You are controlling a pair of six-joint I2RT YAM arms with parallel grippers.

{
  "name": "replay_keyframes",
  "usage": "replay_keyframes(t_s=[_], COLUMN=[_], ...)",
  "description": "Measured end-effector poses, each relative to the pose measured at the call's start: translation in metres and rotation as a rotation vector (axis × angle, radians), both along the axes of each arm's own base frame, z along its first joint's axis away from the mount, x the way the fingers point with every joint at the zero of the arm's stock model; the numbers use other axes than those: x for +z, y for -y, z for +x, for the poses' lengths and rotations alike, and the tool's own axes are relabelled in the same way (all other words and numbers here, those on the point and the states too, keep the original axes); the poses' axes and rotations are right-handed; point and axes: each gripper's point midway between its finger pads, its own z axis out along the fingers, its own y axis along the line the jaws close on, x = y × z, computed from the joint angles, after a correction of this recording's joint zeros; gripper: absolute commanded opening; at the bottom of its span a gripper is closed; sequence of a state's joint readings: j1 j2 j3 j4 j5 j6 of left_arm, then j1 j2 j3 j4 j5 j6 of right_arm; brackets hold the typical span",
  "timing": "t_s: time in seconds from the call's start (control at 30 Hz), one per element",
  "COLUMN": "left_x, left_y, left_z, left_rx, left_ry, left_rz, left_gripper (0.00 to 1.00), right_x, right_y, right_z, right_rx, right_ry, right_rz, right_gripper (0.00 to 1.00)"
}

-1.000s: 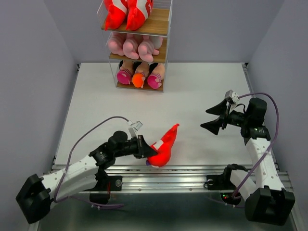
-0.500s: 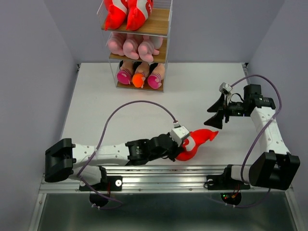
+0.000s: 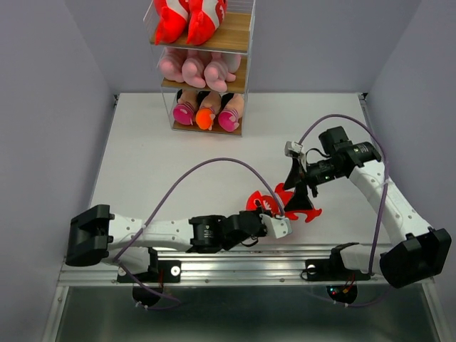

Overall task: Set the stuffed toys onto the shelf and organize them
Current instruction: Pass the stuffed toy from the left arm to the right

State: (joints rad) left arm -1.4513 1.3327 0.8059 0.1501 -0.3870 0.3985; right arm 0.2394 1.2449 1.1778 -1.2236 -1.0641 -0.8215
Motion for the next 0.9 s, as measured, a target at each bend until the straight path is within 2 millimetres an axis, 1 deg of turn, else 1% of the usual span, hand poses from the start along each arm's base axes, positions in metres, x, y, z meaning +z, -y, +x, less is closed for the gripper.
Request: replay_keyframes(t_s=[0.03,0.1,0.2,0.3,0.4,0.47,0.53,0.57,0.6,0.63,0.67,0.7,0.73,0.77,0.87,0.9], left_x=[0.005,0.025,0.043,0.049,0.048,0.047,0.047,0.046,0.046,0.046,0.046,0.047,0.047,0.048,0.051,0.055], left_y=[-0.001,-0.006,-0.011,-0.014,-0.015,-0.015,-0.016,-0.016,-0.017,-0.018,-0.019,-0.020,-0.022,-0.024,-0.031,-0.033], left_z=[0.002,0.007,0.010,0.008,0.006,0.005,0.004,0.005,0.005,0.006,0.006,0.007,0.008,0.008,0.006,0.004], left_rx=[0.000,0.002,-0.004,-0.018,-0.028,-0.032,-0.032,-0.029,-0.025,-0.020,-0.016,-0.009,-0.003,0.005,0.022,0.034], left_ry=[0.021,0.084,0.138,0.168,0.182,0.189,0.195,0.198,0.201,0.203,0.205,0.208,0.209,0.207,0.188,0.167], left_rz=[-0.006,-0.039,-0.062,-0.060,-0.044,-0.036,-0.032,-0.031,-0.028,-0.031,-0.034,-0.046,-0.058,-0.077,-0.154,-0.204], left_gripper=[0.00,0.00,0.00,0.00,0.00,0.00,0.00,0.00,0.00,0.00,0.00,0.05,0.11,0.23,0.48,0.65], right_x=[0.000,0.001,-0.001,-0.007,-0.017,-0.020,-0.022,-0.022,-0.023,-0.023,-0.022,-0.021,-0.021,-0.020,-0.017,-0.017], right_y=[-0.002,-0.006,-0.014,-0.023,-0.030,-0.032,-0.032,-0.033,-0.033,-0.034,-0.034,-0.035,-0.036,-0.037,-0.040,-0.040], right_z=[-0.003,-0.006,-0.006,-0.009,-0.013,-0.011,-0.010,-0.008,-0.007,-0.007,-0.007,-0.007,-0.008,-0.008,-0.010,-0.009], right_rx=[0.003,0.003,0.006,0.025,0.029,0.021,0.013,0.006,0.003,0.001,-0.002,-0.002,0.001,0.002,0.011,0.005], right_ry=[-0.004,-0.010,-0.017,-0.014,-0.023,-0.028,-0.031,-0.034,-0.034,-0.035,-0.039,-0.042,-0.043,-0.045,-0.040,-0.030], right_rz=[-0.007,-0.020,-0.034,-0.058,-0.090,-0.099,-0.102,-0.102,-0.100,-0.099,-0.098,-0.093,-0.089,-0.085,-0.076,-0.077], right_gripper=[1.00,1.00,1.00,1.00,0.98,0.90,0.79,0.65,0.56,0.35,0.26,0.19,0.02,0.01,0.01,0.01])
